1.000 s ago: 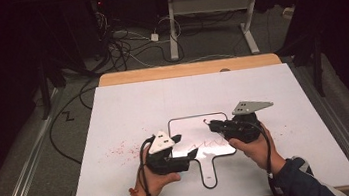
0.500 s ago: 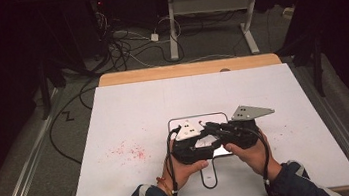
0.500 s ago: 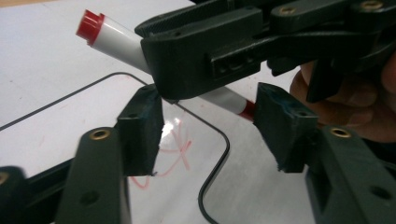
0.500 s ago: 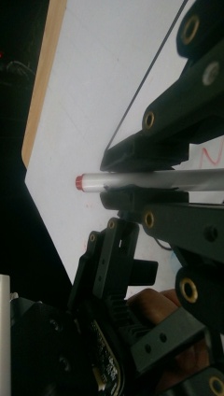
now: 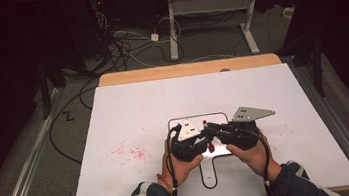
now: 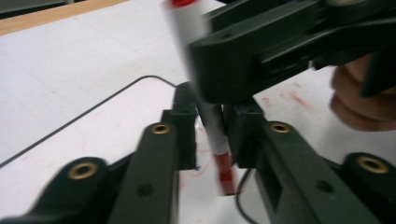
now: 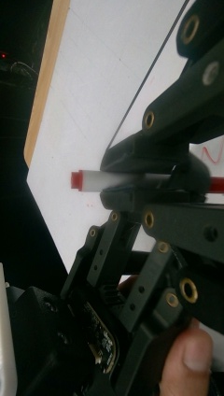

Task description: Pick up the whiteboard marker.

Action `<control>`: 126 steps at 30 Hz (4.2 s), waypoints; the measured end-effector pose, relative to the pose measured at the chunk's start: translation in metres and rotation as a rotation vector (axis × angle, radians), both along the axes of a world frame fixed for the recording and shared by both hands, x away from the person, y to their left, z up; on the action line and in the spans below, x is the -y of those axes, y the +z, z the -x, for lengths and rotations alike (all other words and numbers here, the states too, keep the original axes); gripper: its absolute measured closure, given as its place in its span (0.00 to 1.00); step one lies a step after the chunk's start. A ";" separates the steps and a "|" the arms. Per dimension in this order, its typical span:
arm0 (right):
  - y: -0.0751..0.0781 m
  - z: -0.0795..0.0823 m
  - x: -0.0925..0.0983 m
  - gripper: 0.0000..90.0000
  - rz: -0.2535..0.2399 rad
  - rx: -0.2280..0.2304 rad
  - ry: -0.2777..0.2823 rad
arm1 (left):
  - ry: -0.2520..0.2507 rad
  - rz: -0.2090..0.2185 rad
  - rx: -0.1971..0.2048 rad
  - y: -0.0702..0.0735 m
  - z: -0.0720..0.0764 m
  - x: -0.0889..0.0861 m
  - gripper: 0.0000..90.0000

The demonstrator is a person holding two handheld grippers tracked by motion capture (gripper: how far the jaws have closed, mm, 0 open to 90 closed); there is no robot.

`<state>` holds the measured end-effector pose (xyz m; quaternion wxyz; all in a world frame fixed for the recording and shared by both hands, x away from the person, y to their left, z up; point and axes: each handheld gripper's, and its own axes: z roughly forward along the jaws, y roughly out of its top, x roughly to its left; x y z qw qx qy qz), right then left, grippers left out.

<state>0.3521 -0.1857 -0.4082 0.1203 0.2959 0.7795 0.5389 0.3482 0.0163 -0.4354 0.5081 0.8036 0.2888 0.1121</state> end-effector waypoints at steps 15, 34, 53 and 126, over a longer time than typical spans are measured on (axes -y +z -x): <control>-0.003 0.008 0.051 0.54 -0.003 0.052 -0.086 | 0.100 -0.108 0.116 -0.023 -0.012 -0.030 0.87; -0.022 0.035 0.085 0.48 0.183 0.070 -0.107 | 0.014 -0.056 0.118 -0.028 -0.004 -0.005 0.88; -0.025 0.032 0.084 0.47 0.220 0.080 -0.102 | -0.006 -0.072 0.123 -0.027 0.001 -0.007 0.88; -0.025 0.032 0.081 0.46 0.258 0.099 -0.097 | 0.035 0.070 0.005 -0.034 -0.014 -0.025 0.88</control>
